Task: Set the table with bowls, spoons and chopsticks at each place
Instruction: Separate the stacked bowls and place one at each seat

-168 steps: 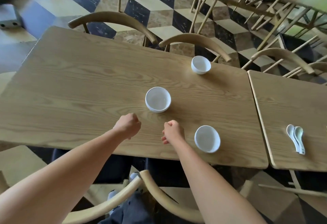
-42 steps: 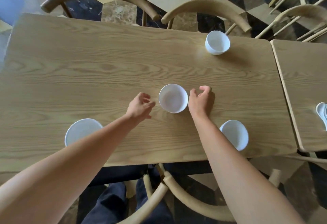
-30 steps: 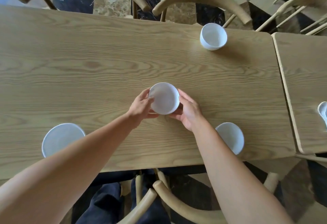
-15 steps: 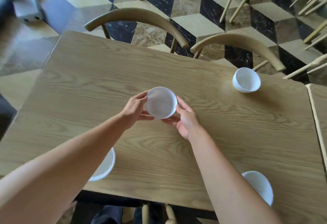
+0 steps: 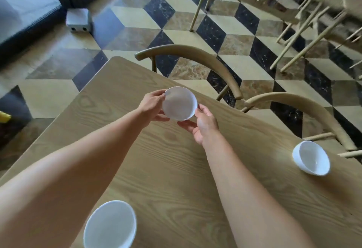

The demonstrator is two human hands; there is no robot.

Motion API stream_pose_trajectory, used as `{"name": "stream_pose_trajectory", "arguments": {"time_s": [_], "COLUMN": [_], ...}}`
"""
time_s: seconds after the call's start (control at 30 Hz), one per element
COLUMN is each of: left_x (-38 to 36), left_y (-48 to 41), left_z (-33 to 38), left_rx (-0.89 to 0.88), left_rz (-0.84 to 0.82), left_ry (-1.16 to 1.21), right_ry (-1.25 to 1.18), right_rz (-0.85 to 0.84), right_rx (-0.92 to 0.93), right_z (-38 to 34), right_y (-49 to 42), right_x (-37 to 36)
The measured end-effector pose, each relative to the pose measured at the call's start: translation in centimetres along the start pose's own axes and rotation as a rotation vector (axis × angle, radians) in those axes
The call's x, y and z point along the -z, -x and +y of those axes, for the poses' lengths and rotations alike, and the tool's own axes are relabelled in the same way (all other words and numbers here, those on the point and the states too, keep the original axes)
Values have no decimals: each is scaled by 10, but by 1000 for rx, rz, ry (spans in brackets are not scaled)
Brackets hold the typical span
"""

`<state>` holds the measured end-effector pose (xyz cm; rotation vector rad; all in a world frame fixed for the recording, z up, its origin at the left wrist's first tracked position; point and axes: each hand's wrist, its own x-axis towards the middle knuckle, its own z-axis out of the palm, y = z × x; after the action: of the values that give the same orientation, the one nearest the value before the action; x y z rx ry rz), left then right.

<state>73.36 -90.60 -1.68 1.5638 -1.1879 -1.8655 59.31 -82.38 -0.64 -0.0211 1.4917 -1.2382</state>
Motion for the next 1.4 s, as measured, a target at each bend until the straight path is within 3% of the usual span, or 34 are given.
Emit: {"name": "stream_pose_trajectory", "arguments": {"time_s": [0.43, 0.87, 1.0, 1.17, 1.4], "left_x": [8, 8, 19, 46, 61], "left_y": [-74, -75, -48, 5, 88], "left_z": [-10, -19, -19, -29, -47], "left_rx": [-19, 20, 72, 56, -6], "left_rz": [26, 116, 145, 114, -51], "left_ry": [26, -39, -92, -368, -651], "right_ry": [2, -58, 335, 777, 1140], "right_rz": [47, 44, 63, 84, 213], "right_rx": [5, 17, 29, 23, 78], "right_z": [4, 16, 26, 51, 106], "right_y": [-73, -70, -51, -10, 100], "right_x": [-30, -29, -17, -1, 15]}}
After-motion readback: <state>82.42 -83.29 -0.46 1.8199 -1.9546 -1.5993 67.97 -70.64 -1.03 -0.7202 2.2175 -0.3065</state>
